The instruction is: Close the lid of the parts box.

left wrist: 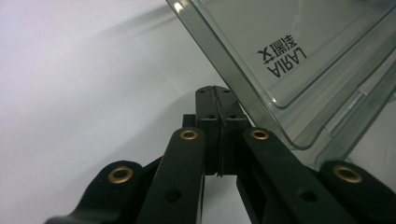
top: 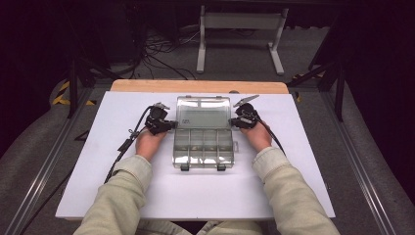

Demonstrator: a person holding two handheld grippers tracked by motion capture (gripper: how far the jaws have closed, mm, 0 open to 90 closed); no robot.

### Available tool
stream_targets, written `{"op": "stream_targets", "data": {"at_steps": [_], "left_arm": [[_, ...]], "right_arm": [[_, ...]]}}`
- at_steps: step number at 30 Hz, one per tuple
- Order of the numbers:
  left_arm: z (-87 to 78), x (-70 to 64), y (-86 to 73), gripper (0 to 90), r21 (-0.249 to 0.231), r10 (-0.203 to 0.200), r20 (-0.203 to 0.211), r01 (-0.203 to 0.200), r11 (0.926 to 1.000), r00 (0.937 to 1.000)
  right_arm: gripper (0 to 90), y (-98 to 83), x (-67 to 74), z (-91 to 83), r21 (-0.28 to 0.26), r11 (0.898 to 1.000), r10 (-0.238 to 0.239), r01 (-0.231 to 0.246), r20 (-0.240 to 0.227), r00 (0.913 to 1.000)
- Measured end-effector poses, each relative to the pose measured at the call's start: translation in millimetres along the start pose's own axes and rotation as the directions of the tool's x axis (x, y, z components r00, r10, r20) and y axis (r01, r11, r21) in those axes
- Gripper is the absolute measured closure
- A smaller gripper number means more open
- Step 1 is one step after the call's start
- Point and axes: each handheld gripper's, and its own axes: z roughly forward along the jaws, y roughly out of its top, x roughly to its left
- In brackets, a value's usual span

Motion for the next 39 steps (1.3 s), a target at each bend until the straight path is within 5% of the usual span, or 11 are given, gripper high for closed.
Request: {"op": "stream_targets", "data": {"at_steps": [9, 14, 39], "left_arm": [[0.3, 0.9, -0.6, 90.0, -0.009, -0.002, 0.0, 0.002, 1.0, 1.0], [-0.5, 2.9, -3.3, 90.0, -0.025, -0.039, 0.021, 0.04, 0.9989, 0.999], [-11.2, -3.8, 1.0, 89.9, -0.145, -0.046, -0.019, 0.042, 0.9886, 0.9988]], "right_arm": [[89.9, 0.0, -0.9, 1.3, -0.018, 0.999, 0.027, -0.027, 0.004, 0.9996], [89.2, 0.8, 0.8, 0.9, -0.038, 0.999, 0.036, -0.035, 0.021, 0.9991], [89.9, 7.6, 3.8, -15.0, -0.146, 0.989, 0.048, -0.038, 0.062, 0.9969]]}}
